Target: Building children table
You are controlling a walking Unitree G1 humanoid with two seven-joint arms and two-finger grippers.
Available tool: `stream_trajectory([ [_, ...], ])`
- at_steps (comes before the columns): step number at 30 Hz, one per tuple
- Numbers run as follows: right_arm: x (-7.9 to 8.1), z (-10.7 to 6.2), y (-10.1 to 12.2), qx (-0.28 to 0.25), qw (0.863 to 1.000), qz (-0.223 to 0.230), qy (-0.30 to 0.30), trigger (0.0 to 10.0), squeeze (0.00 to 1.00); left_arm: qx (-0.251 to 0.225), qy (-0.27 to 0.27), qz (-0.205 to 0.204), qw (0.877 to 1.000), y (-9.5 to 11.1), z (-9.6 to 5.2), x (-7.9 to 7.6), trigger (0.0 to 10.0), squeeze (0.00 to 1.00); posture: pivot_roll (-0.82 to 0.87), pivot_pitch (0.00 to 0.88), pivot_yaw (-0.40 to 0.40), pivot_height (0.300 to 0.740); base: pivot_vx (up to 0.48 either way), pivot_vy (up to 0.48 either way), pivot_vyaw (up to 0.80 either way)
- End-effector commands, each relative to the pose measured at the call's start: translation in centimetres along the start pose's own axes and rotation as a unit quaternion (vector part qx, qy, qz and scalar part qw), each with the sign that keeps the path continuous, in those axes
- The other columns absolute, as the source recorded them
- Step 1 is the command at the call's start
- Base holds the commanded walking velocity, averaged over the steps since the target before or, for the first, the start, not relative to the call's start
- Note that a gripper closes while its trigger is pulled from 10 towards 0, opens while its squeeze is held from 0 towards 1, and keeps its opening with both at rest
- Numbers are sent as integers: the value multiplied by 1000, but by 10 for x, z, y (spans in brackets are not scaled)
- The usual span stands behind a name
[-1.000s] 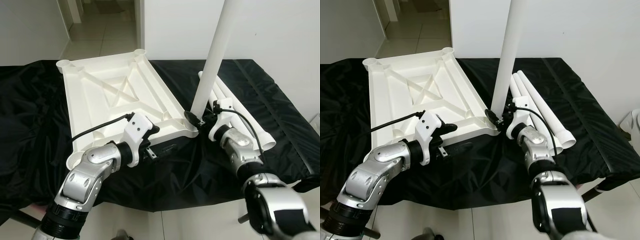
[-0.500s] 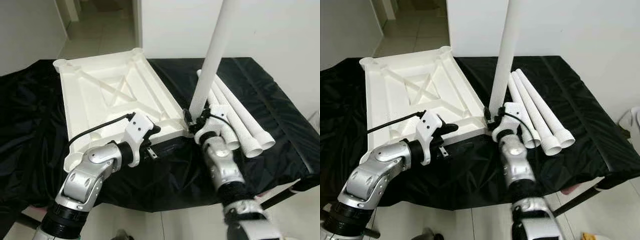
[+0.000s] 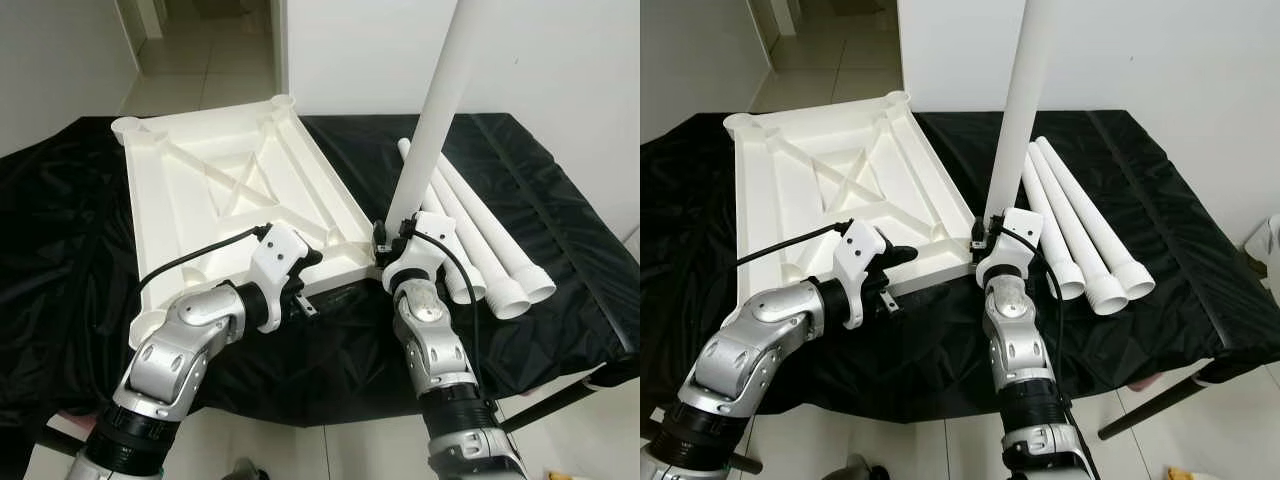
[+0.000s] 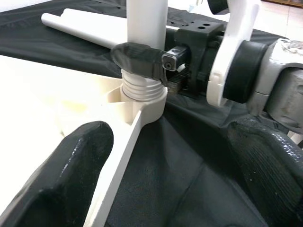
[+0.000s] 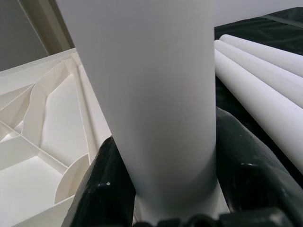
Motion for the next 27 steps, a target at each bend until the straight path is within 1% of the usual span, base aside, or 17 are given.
stream_trajectory([
  [1,-1,-2,3,-2,1000,-5,-9,0,0,5,6,-1,1000,-2,1,1,10000,0,-42,40,5,740,0,0,0],
  [8,8,-10,6,0,1000,1,14,0,0,5,5,-2,1000,-2,1,1,10000,0,-47,42,6,740,0,0,0],
  [10,11,-15,7,1,1000,0,21,0,0,5,4,-3,1000,-2,1,0,10000,0,-52,47,6,740,0,0,0],
  [13,10,-17,7,5,1000,-1,18,0,0,5,3,-3,1000,-2,1,0,10000,0,-54,46,6,740,0,0,0],
  [15,4,-19,2,19,1000,-3,-3,0,0,5,2,-3,1000,-3,2,-1,10000,0,-54,47,8,740,0,0,0],
  [16,2,-19,0,25,1000,-5,-10,10000,0,4,2,-4,1000,-3,2,-1,10000,0,-55,50,7,740,0,0,0],
  [20,0,-17,-1,30,999,-13,-10,10000,0,4,2,-4,1000,-3,2,-1,10000,0,-55,50,6,740,0,0,0],
  [21,-1,-17,-1,31,999,-9,-6,10000,1000,4,2,-5,1000,-3,3,-1,10000,0,-54,49,6,740,0,0,0],
  [27,0,-16,1,28,999,2,17,10000,1000,4,1,-5,1000,-3,2,-2,10000,0,-53,48,4,740,0,0,0],
])
Point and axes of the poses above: a point about 5 cm out from each wrist's last joint towards the gripper, its own z axis pointing out of the wrist towards the gripper, its own y axis along the axis of the wrist's last joint, x = y × z, the point moved 5 cm from there along z, pointing out of the wrist towards the gripper, and after that the axes turned 13 degrees about z, right-handed, at the moved point
